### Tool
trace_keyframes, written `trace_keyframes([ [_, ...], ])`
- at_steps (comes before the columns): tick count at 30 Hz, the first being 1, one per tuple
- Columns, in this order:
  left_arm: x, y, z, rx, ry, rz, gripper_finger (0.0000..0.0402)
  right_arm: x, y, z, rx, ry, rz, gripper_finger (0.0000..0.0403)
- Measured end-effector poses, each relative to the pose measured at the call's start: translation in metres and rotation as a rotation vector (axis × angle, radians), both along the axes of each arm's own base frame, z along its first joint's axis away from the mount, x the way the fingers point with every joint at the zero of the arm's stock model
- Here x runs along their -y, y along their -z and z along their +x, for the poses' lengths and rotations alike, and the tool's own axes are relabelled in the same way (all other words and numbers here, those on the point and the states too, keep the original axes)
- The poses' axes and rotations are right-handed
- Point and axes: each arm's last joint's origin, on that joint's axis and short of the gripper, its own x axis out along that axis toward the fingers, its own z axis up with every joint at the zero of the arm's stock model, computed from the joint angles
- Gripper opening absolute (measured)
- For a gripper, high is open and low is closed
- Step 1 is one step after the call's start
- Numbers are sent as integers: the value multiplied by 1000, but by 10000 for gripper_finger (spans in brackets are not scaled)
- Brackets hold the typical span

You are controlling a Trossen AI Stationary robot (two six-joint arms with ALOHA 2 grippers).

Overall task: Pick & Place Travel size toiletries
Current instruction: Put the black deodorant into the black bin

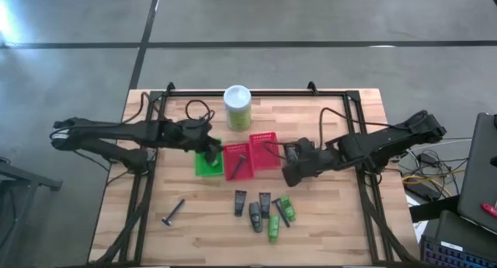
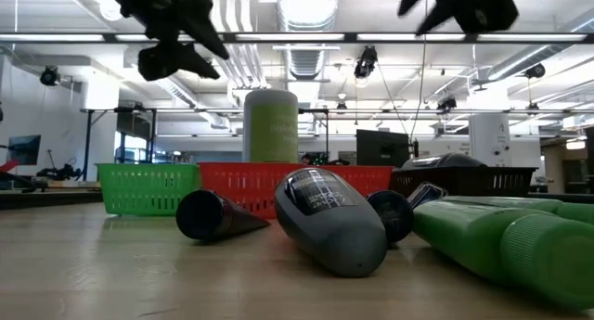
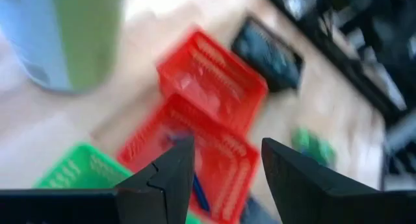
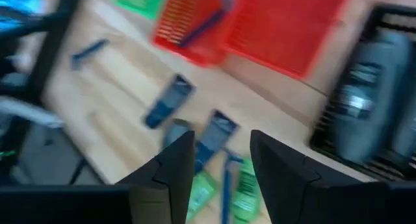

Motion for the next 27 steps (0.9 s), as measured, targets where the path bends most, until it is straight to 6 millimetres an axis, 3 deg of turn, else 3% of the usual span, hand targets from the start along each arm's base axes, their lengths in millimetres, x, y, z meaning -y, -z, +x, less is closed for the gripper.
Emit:
trace_keyframes([
  [5, 23, 15, 12, -41, 357, 13, 183, 3, 2, -8, -156, 80, -32, 174],
  [13, 80, 57, 46, -31, 1119, 709, 184, 10, -17, -20, -133, 181, -43, 204],
  [16, 92, 72, 64, -6, 1235, 800, 189, 9, -16, -20, -142, 183, -20, 210],
  [20, 100, 85, 86, -2, 1346, 765, 202, 7, -13, -19, -155, 181, -12, 217],
  [27, 113, 79, 129, 84, 1461, 900, 231, 7, -12, -19, -172, 143, -14, 226],
])
